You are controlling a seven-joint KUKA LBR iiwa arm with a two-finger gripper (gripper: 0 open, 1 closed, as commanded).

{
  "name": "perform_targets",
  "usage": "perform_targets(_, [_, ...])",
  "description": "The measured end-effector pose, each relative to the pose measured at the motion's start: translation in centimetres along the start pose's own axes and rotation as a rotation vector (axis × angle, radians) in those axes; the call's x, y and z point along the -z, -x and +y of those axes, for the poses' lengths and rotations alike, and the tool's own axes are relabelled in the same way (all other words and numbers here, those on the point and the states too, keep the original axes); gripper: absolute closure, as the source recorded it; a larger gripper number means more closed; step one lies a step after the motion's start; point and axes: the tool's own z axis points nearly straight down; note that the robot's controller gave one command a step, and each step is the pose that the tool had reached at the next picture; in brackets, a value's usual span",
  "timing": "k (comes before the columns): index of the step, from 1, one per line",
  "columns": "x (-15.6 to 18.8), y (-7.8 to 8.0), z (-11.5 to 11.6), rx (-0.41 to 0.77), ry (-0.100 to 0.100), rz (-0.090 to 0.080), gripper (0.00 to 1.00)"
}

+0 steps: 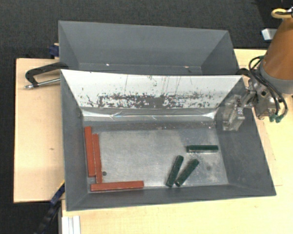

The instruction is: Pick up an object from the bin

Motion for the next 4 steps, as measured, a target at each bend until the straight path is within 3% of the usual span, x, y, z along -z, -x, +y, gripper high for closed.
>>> perform_targets(1, [-0.5, -0.2, 0.0, 0.0, 0.001, 0.01, 0.0])
perform_targets(2, [-0.5, -0.2, 0.0, 0.0, 0.001, 0.01, 0.0])
perform_targets(3, [-3.9, -0.1, -0.2, 0.071, 0.001, 0.006, 0.0])
perform_targets(4, [-10.6, 0.3, 0.1, 0.275, 0.002, 0.007, 0.0])
